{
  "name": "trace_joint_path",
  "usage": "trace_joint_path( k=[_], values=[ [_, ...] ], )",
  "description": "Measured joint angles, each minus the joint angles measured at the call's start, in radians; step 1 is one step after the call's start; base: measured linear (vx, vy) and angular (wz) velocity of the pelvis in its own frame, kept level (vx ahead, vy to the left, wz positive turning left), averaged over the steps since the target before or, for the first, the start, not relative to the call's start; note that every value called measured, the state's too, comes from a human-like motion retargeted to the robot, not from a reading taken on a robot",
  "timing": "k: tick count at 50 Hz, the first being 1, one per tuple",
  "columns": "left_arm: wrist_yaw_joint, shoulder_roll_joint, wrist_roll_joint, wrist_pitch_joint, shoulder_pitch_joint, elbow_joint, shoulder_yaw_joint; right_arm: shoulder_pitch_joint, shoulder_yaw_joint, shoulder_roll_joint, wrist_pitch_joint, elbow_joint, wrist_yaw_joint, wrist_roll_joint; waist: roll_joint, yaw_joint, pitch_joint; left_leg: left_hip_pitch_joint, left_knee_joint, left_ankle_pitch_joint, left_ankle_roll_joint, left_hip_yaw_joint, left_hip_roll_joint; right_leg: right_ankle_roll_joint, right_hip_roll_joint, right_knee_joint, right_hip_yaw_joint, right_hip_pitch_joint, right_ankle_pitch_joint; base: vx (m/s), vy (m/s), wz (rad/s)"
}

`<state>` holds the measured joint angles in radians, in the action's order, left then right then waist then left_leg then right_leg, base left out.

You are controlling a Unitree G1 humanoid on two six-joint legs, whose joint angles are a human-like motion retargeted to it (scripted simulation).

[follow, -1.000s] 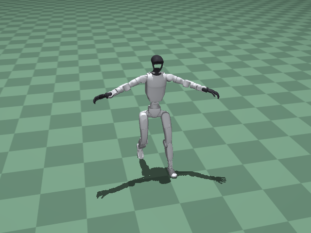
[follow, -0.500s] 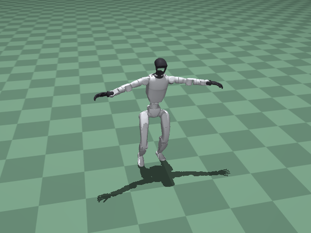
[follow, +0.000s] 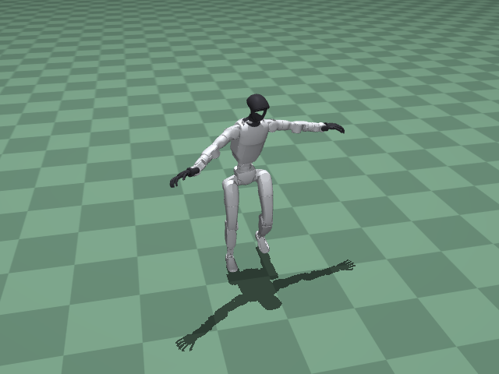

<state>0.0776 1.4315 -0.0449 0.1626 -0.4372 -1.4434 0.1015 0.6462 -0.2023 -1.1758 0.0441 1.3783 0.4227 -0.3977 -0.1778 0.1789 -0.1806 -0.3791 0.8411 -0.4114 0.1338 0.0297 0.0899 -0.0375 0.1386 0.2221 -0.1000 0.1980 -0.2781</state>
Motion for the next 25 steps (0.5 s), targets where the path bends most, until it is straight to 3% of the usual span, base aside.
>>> trace_joint_path(
  k=[3, 5, 7, 10, 13, 15, 18, 22, 25],
  values=[
    [-0.063, -0.017, -0.012, -0.026, 0.01, 0.008, 0.01, -0.052, 0.028, 0.081, 0.041, 0.045, -0.066, 0.055, -0.01, -0.095, 0.043, 0.195, -0.217, 0.132, -0.013, 0.025, -0.005, -0.018, 0.011, -0.121, -0.003, 0.0, 0.175, -0.96, 0.16, 1.77],
    [-0.074, 0.0, -0.009, -0.048, 0.018, 0.024, 0.009, -0.071, 0.052, 0.091, 0.044, 0.062, -0.087, 0.087, 0.005, -0.134, 0.072, 0.276, -0.296, 0.221, -0.013, 0.012, -0.044, -0.024, 0.003, -0.092, -0.009, 0.003, 0.157, -0.99, 0.3, 1.42],
    [-0.055, 0.039, 0.013, -0.066, 0.028, 0.035, -0.001, -0.051, 0.05, 0.062, 0.02, 0.054, -0.066, 0.093, 0.054, -0.128, 0.096, 0.33, -0.351, 0.21, -0.034, -0.038, -0.122, 0.002, -0.022, 0.095, -0.072, 0.029, 0.041, -1.02, 0.39, 0.53],
    [-0.049, 0.121, 0.029, -0.072, 0.019, 0.018, -0.043, 0.12, -0.018, -0.012, -0.005, 0.026, -0.045, 0.097, 0.123, -0.062, 0.109, 0.392, -0.47, -0.053, -0.072, -0.106, -0.195, 0.043, 0.011, 0.622, -0.176, 0.129, -0.177, -1.04, 0.46, -0.42],
    [-0.06, 0.201, 0.037, -0.036, -0.011, 0.005, -0.089, 0.424, -0.203, -0.026, 0.003, -0.007, -0.03, 0.091, 0.074, 0.023, 0.087, 0.286, -0.366, -0.277, 0.009, -0.115, -0.105, 0.047, 0.102, 0.959, -0.098, 0.158, -0.296, -1.01, 0.34, -0.5],
    [-0.034, 0.21, 0.047, -0.018, -0.013, 0.034, -0.107, 0.551, -0.319, -0.003, -0.002, -0.049, -0.006, 0.087, 0.034, 0.098, 0.074, 0.161, -0.239, -0.304, 0.038, -0.139, -0.047, 0.03, 0.111, 0.989, -0.017, 0.122, -0.324, -0.93, 0.23, -0.35],
    [0.018, 0.149, 0.046, -0.034, 0.03, 0.122, -0.121, 0.604, -0.431, 0.066, -0.014, -0.103, 0.001, 0.093, -0.002, 0.241, 0.068, 0.074, -0.332, -0.174, 0.015, -0.169, -0.006, -0.024, 0.042, 0.764, 0.091, 0.027, -0.265, -0.88, 0.12, -0.36],
    [-0.025, 0.024, 0.028, -0.099, 0.135, 0.23, -0.127, 0.581, -0.491, 0.15, -0.026, -0.081, -0.088, 0.154, -0.005, 0.305, 0.083, 0.038, -0.685, 0.176, -0.043, -0.029, 0.066, -0.059, -0.108, 0.259, 0.309, -0.115, -0.089, -0.96, 0.07, 1.19],
    [-0.07, -0.062, 0.046, -0.131, 0.166, 0.273, -0.119, 0.574, -0.549, 0.101, -0.031, -0.072, -0.137, 0.224, 0.037, 0.261, 0.07, 0.021, -0.773, 0.213, -0.083, 0.1, 0.131, -0.044, -0.119, 0.003, 0.442, -0.197, 0.094, -0.99, 0.28, 2.9]
  ],
)
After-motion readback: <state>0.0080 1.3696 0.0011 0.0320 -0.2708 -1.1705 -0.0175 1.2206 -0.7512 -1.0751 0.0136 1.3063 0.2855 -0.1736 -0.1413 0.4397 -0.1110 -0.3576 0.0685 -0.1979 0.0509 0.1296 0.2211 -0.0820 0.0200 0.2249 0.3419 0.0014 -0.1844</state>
